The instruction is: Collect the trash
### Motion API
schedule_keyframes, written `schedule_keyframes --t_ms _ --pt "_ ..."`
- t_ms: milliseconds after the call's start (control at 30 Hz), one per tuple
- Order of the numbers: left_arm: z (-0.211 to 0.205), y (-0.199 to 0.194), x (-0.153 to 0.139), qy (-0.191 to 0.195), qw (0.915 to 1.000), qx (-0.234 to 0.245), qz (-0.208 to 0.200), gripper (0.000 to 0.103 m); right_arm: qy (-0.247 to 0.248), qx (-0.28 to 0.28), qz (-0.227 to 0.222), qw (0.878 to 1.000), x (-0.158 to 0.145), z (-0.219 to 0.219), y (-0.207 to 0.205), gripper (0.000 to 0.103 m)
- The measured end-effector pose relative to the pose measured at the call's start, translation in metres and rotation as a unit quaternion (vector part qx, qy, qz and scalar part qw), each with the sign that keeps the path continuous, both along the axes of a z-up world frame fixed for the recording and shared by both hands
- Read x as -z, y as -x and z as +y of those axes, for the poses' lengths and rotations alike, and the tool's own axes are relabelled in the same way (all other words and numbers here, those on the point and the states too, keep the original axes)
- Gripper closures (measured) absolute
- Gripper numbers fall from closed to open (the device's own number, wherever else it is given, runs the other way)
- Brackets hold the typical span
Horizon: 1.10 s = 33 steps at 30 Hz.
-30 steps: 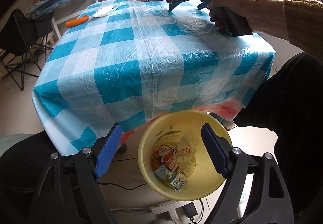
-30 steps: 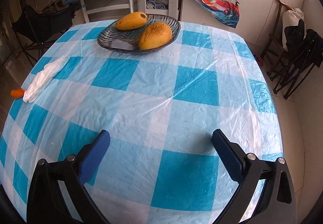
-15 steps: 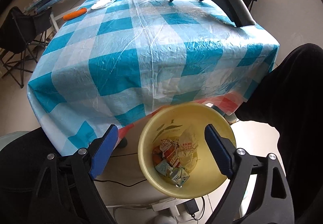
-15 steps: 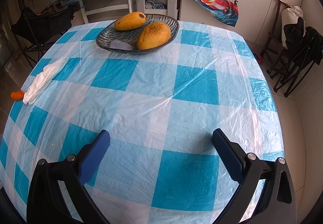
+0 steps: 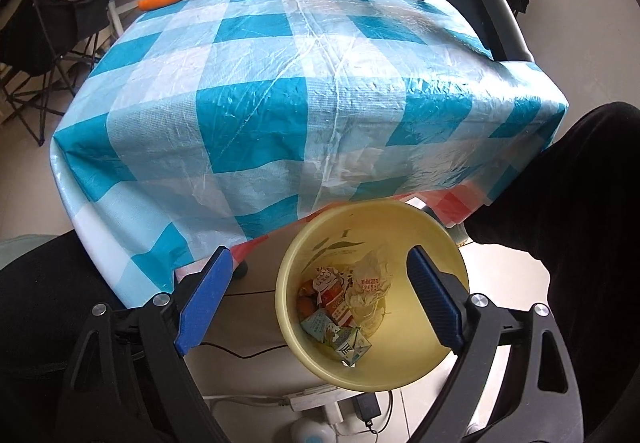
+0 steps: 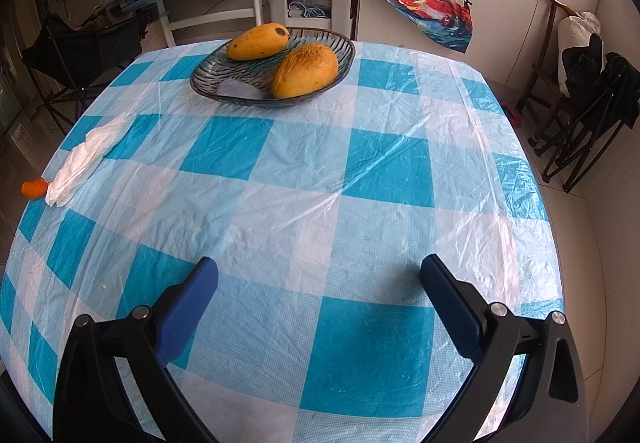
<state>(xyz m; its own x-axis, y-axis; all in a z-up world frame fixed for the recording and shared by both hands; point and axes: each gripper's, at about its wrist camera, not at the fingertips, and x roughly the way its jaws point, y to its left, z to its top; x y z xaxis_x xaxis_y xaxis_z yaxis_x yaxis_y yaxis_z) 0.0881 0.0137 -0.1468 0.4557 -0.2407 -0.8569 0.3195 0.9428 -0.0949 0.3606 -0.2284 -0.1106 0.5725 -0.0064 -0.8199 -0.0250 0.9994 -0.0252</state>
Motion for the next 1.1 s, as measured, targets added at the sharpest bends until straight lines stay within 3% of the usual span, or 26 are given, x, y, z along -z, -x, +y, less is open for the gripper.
schedule_keyframes --t_ms 400,1100 --pt "0.025 -0.015 0.007 0.053 0.9965 -0.051 0.04 0.018 0.0 0.0 0.0 1.0 0.0 0.0 0.0 0.006" --pt "0.022 -0.014 0.007 0.047 0.9969 -0.047 0.041 0.018 0.0 0.0 0.0 1.0 0.0 -0.001 -0.001 0.006"
